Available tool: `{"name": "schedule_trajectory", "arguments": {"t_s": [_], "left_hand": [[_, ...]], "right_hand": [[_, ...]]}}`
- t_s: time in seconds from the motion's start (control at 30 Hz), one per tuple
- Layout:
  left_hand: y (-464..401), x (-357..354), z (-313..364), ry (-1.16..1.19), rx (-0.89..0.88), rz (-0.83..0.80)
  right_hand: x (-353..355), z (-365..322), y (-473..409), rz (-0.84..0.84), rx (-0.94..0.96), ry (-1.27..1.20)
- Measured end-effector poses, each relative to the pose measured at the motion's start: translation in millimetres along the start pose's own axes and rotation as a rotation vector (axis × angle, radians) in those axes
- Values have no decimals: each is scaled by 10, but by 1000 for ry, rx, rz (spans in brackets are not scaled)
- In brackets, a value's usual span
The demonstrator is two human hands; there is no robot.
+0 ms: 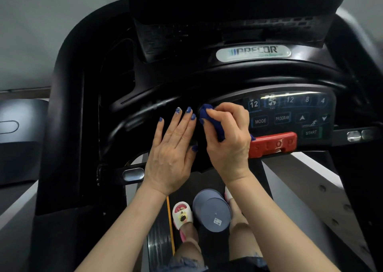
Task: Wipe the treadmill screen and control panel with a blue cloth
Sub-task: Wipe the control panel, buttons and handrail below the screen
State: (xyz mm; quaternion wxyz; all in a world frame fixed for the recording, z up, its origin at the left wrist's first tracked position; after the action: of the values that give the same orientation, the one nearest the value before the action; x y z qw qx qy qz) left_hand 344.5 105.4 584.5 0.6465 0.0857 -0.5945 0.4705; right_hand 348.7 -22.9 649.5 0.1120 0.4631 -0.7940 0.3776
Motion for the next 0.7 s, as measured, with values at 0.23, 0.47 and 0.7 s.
{"name": "schedule_trajectory", "arguments": {"t_s": [0.23, 0.47, 0.7], "left_hand": [[8, -8, -9, 17, -1, -2], [11, 26, -8, 30, 10, 14], [13, 59, -8, 50, 29, 40]], "right_hand": [[-91, -88, -145, -49, 14, 7], [-79, -86, -240, -57, 9, -20], [-44, -34, -83, -26, 47, -7]]}}
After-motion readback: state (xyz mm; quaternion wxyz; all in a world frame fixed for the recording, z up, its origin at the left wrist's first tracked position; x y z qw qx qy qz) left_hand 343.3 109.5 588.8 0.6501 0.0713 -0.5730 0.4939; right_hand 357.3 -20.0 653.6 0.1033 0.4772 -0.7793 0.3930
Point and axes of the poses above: each hand's wrist, its own y-axis away from the middle knuckle, its own x-axis out of the back of the hand, z = x × y, the point moved 8 cm from there along -y, towards the middle knuckle, and after that the axes turned 12 degrees about -x, right-handed, at the moved point
